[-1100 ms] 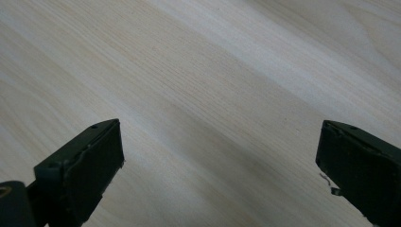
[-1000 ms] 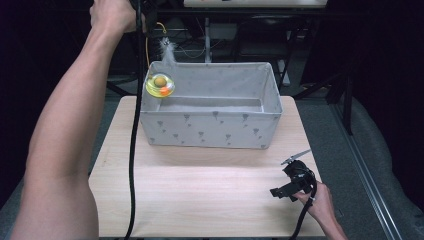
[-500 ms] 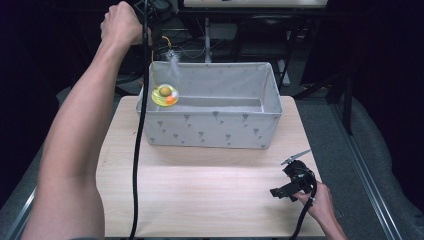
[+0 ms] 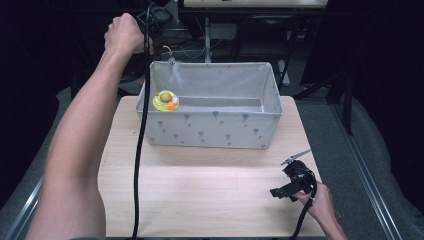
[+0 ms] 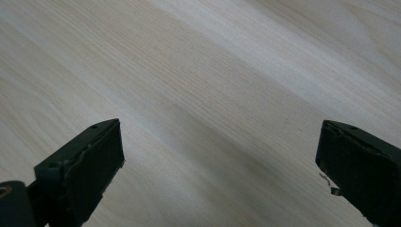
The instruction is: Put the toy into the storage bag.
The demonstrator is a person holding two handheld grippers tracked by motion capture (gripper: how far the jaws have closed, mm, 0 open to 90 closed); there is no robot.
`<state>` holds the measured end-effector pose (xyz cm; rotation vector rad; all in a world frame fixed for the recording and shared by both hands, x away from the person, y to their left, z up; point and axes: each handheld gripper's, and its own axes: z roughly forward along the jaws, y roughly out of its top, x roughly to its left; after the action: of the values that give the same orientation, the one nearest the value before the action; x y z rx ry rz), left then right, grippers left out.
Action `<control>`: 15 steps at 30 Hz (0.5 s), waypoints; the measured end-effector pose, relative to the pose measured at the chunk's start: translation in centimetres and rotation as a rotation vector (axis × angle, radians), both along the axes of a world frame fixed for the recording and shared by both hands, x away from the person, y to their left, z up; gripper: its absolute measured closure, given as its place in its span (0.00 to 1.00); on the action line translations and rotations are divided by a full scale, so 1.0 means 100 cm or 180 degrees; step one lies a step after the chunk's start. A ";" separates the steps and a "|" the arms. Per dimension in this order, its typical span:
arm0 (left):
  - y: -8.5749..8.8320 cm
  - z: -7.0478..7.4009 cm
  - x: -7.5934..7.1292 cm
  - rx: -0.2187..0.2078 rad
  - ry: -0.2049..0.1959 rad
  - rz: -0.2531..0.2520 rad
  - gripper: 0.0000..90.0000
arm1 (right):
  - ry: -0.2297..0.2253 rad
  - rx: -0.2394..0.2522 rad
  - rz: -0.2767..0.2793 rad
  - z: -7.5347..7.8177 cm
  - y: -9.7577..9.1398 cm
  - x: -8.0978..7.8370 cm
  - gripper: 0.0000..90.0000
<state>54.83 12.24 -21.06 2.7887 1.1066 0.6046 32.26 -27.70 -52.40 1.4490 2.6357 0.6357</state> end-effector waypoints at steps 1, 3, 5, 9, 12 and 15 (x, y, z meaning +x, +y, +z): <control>0.001 -0.002 0.000 -0.0004 0.0025 -0.0005 0.98 | -0.0001 0.0000 0.0000 0.000 0.000 0.000 0.02; 0.002 -0.005 0.001 -0.0023 0.0035 0.0004 0.98 | 0.0009 -0.0011 0.0014 0.000 0.000 0.000 0.02; 0.004 -0.008 0.001 -0.0048 0.0051 0.0006 0.98 | 0.0003 -0.0067 0.0021 0.001 0.000 0.000 0.02; 0.005 -0.011 0.001 -0.0074 0.0084 0.0017 0.98 | 0.0000 -0.0061 0.0015 0.001 -0.001 0.000 0.02; 0.008 -0.014 0.000 -0.0086 0.0114 0.0014 0.98 | 0.0008 0.0023 0.0000 -0.001 0.000 0.000 0.02; 0.010 -0.016 0.000 -0.0163 0.0133 0.0018 0.98 | 0.0007 0.0006 0.0001 0.000 0.000 0.000 0.02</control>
<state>54.84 13.26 -22.68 2.7680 1.1215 0.5132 32.25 -27.67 -52.40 1.4507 2.6377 0.6372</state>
